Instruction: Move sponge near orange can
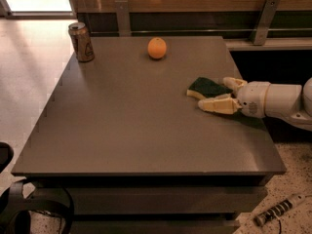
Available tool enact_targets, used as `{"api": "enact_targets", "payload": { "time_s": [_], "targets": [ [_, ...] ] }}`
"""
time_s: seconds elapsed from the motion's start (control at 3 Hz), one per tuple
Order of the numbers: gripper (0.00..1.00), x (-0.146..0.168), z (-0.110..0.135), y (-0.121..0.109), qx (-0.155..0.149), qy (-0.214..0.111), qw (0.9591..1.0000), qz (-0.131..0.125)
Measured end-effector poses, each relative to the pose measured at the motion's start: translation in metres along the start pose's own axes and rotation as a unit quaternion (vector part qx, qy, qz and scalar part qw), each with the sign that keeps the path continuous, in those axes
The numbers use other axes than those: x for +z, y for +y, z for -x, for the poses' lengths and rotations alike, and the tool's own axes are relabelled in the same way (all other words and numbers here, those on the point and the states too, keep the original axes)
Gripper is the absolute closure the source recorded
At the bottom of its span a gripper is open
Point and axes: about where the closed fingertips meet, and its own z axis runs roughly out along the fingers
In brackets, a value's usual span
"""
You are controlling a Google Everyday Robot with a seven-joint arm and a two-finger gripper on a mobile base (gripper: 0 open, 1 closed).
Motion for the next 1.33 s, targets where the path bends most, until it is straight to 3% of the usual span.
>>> {"api": "enact_targets", "payload": {
  "time_s": [0.33,0.67,1.33],
  "targets": [
    [0.83,-0.001,0.002,0.000,0.000,0.000,1.0000,0.000],
    [1.00,-0.001,0.002,0.000,0.000,0.000,1.0000,0.000],
    [1.00,0.010,0.017,-0.002,-0.005,0.017,0.9998,-0.003]
  ]
}}
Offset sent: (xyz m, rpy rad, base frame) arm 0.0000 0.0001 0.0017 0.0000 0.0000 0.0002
